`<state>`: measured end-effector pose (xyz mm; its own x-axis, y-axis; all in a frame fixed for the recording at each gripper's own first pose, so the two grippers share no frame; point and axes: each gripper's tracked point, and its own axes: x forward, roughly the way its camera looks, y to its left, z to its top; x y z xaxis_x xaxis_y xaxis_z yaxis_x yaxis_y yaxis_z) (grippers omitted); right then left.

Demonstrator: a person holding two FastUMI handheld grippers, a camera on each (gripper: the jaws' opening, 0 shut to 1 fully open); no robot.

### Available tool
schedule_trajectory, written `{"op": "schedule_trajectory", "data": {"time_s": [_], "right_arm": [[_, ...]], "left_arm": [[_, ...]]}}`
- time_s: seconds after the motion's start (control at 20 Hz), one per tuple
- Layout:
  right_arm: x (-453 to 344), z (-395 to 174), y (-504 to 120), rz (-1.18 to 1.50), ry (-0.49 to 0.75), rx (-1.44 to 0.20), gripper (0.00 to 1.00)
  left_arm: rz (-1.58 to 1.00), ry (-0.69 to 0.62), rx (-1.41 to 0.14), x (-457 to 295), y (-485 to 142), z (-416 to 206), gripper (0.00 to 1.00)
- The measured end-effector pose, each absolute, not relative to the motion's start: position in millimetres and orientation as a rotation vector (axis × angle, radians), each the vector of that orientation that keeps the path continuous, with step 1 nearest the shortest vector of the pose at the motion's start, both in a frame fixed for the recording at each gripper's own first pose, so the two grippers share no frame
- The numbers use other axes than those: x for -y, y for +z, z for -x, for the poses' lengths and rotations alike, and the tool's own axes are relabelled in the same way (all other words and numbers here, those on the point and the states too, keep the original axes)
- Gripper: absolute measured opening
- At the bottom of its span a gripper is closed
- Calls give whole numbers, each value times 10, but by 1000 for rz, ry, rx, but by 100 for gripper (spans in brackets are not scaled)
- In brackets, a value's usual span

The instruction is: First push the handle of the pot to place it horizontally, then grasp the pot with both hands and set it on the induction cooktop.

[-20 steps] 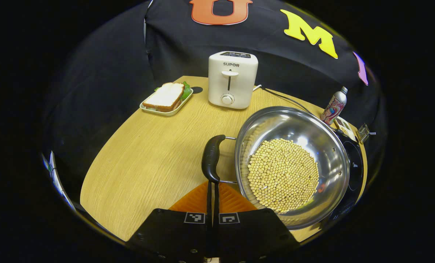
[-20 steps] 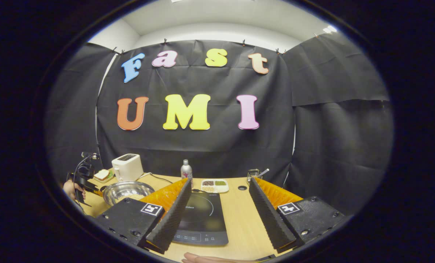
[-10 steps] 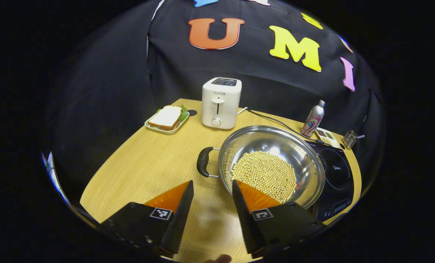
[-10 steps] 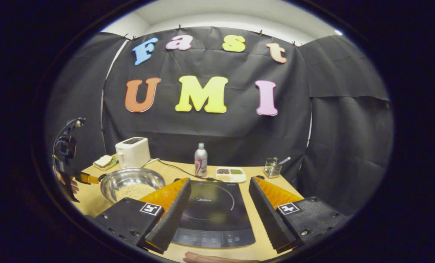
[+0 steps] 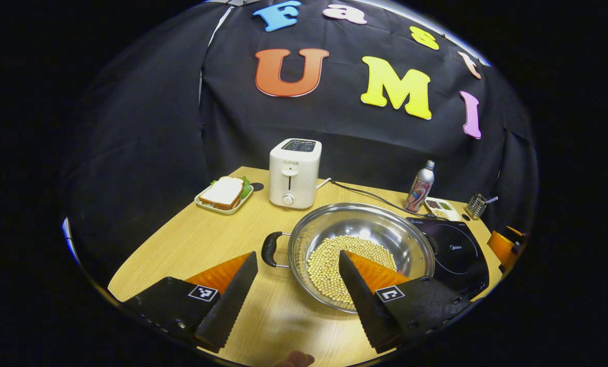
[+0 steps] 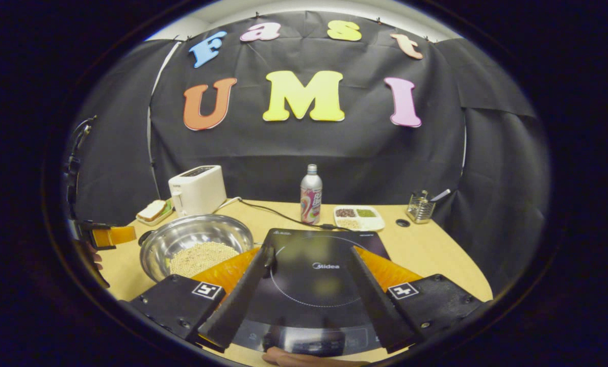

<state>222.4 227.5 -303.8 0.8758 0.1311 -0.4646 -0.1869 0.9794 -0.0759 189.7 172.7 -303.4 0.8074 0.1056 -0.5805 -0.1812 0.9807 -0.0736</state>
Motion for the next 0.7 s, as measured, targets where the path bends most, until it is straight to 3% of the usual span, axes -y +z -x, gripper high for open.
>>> {"op": "schedule_trajectory", "data": {"time_s": [0.3,0.7], "right_arm": [[-2792,-2548,-3553,118,228,-576,100],[-3083,-2864,-4028,164,205,-667,100]], "left_arm": [[98,155,-681,-1798,-3408,-2124,96],[50,199,-746,-2080,-3828,-2439,96]]}}
